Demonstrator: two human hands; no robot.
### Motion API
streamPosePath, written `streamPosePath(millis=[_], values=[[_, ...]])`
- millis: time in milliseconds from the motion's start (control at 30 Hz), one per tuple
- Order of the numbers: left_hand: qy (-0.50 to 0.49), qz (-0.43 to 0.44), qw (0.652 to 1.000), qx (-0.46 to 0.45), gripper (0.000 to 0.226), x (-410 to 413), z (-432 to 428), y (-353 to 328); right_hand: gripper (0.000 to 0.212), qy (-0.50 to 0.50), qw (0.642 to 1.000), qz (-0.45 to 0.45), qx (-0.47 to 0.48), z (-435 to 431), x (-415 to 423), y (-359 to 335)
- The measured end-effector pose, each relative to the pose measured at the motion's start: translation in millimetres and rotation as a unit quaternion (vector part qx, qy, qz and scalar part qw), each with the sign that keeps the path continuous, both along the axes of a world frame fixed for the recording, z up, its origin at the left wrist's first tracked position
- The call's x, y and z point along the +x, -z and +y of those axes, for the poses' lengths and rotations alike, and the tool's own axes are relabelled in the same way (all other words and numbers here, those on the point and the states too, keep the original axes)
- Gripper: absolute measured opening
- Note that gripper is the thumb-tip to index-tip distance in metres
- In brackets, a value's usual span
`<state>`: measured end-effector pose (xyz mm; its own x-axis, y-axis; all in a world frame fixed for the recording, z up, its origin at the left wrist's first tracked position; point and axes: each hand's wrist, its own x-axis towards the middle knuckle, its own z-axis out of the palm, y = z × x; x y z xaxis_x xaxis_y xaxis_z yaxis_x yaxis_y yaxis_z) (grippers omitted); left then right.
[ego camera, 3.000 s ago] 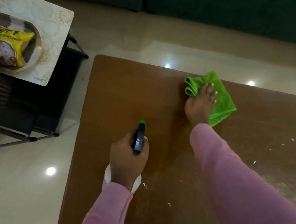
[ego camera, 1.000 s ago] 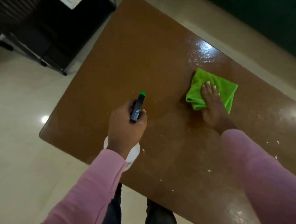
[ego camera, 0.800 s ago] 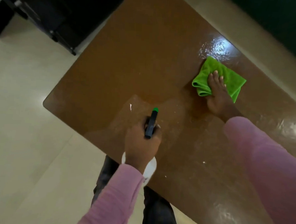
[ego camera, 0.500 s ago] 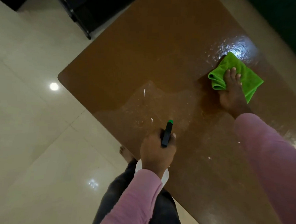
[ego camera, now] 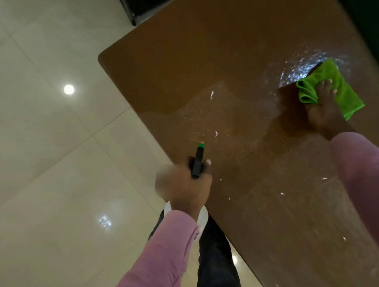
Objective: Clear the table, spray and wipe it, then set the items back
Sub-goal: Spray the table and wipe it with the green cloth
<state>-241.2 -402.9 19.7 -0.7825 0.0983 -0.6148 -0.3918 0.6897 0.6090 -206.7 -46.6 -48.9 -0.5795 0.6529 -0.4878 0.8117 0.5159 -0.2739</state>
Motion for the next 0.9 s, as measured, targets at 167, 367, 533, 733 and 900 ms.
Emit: streamPosePath(millis=[167,367,533,733,900], values=[[-0.058,0.017,0.998,-0.008,0.017,8.6,-24.5,-4.2,0.072,-0.01,1.0,-0.016,0.023,1.0,-1.3,9.8],[-0.067,0.028,0.997,0.025,0.016,23.0,-21.2,-11.1,0.076,-0.107,0.993,0.003,0.053,-57.2,-14.3,-1.8],[-0.059,0.036,0.997,0.033,0.017,27.2,-10.3,-10.4,0.086,-0.383,0.923,0.048,-0.001,-126.8,38.4,1.5],[-0.038,0.064,0.996,0.039,0.02,31.6,-11.5,-10.7,0.077,-0.174,0.983,0.047,0.021,-55.6,32.9,-6.1],[-0.064,0.063,0.996,0.027,0.019,36.5,-9.4,-5.3,0.08,-0.224,0.971,0.088,0.002,-135.1,4.6,-0.9]])
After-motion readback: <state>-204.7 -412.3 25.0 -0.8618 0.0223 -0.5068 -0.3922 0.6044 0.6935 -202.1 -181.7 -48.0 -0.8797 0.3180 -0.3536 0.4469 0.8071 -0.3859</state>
